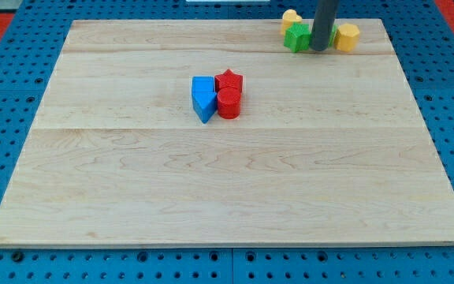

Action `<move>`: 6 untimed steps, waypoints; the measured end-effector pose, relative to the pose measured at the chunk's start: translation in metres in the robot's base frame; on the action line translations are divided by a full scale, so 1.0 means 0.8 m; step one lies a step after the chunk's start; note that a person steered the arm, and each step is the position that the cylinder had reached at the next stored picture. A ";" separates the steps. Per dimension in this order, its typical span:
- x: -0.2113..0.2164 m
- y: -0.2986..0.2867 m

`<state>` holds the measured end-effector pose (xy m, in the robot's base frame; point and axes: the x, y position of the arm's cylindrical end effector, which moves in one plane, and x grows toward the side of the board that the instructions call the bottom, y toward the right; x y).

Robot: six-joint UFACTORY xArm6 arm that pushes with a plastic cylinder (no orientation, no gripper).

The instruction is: Move the yellow hexagon to the topside of the board

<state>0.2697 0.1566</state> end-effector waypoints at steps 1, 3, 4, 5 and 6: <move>0.034 0.021; 0.007 0.095; -0.010 0.093; -0.031 0.090; -0.044 0.079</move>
